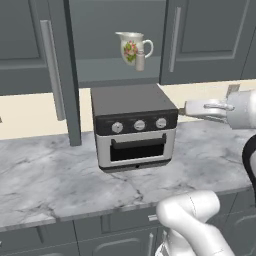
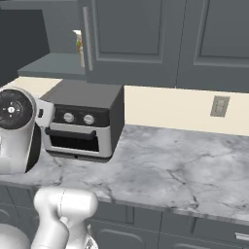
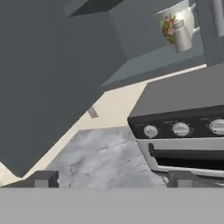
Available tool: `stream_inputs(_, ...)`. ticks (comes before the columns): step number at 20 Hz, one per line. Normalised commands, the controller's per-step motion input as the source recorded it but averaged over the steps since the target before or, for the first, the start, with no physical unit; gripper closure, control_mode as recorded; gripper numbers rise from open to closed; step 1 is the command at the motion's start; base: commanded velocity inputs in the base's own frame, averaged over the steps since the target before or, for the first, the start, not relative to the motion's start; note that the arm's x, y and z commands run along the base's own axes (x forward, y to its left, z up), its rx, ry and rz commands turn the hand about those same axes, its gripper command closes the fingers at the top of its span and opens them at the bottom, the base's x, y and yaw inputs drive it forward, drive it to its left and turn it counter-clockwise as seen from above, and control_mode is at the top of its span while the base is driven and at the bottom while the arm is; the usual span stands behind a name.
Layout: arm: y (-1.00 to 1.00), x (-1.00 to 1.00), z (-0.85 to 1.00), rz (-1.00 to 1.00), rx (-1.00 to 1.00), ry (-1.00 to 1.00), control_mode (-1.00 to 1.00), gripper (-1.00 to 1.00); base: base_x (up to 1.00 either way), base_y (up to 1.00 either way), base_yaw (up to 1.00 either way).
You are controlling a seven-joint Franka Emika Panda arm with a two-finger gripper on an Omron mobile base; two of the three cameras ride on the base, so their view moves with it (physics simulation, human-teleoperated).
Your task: The dining table condiment station is running low on shaker. Refill the condiment station by opening the cabinet and taking the shaker from the cabinet and placing it on the dining table.
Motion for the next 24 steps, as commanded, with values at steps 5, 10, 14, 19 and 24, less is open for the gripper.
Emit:
stream_inputs(5,-0.71,0.31,0.47,-0.43,-0.37,-0.04,-1.0,-1.0,0.0,0.0,0.0)
stream_inputs(10,-0.49,0.57,0.55,-0.26,-0.15,0.1,-1.0,-1.0,0.0,0.0,0.0)
stream_inputs(14,0.0,0.29,0.0,-0.02,0.0,0.0,-1.0,-1.0,0.0,0.0,0.0)
stream_inputs(19,0.0,0.74,0.07,0.0,0.0,0.02,-1.0,-1.0,0.0,0.0,0.0)
stream_inputs(24,0.0,0.59,-0.04,0.0,0.0,-0.03,-1.0,-1.0,0.0,0.0,0.0)
